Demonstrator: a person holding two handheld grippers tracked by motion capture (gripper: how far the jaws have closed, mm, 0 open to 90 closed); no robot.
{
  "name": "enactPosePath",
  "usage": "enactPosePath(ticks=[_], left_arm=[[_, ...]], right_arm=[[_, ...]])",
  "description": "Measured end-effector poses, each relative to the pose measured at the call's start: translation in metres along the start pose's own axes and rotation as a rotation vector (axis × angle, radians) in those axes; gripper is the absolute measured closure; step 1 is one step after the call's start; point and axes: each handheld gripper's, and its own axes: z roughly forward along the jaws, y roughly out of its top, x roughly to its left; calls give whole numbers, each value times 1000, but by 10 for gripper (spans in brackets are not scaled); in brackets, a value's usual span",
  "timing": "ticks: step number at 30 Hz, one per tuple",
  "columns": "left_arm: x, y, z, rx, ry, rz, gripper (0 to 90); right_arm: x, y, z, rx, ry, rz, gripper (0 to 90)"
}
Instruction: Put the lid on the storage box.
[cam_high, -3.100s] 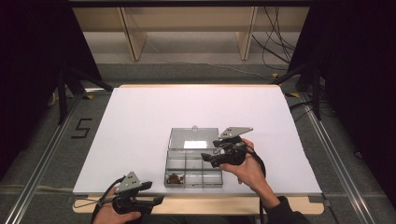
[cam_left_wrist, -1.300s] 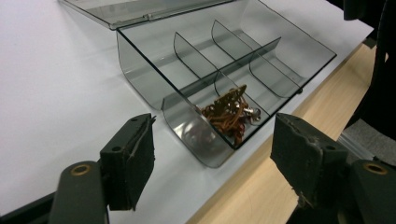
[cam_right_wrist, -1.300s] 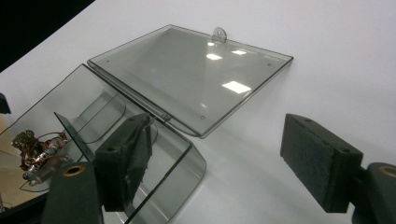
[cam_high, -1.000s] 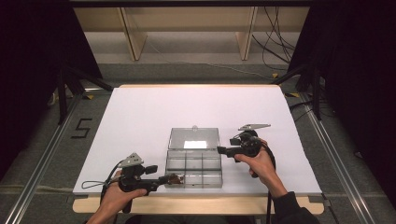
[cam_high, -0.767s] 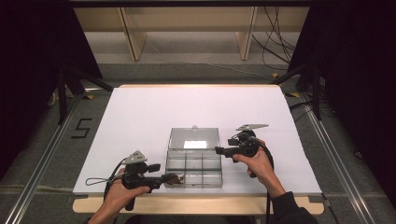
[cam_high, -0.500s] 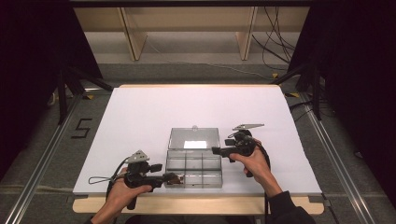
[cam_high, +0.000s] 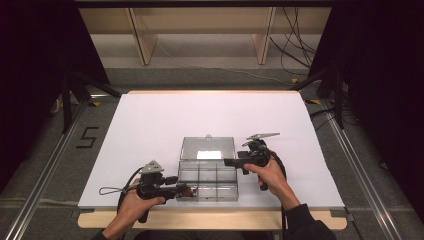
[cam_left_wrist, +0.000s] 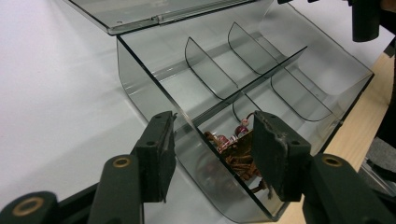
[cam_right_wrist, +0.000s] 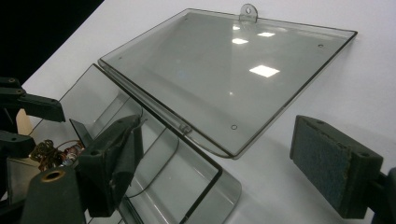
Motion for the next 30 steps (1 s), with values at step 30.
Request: enactPosePath(ticks=[30], left_arm=[[3,-1,5,17,31,16,559]], right_arm=[[-2,0,12,26,85,75,252]])
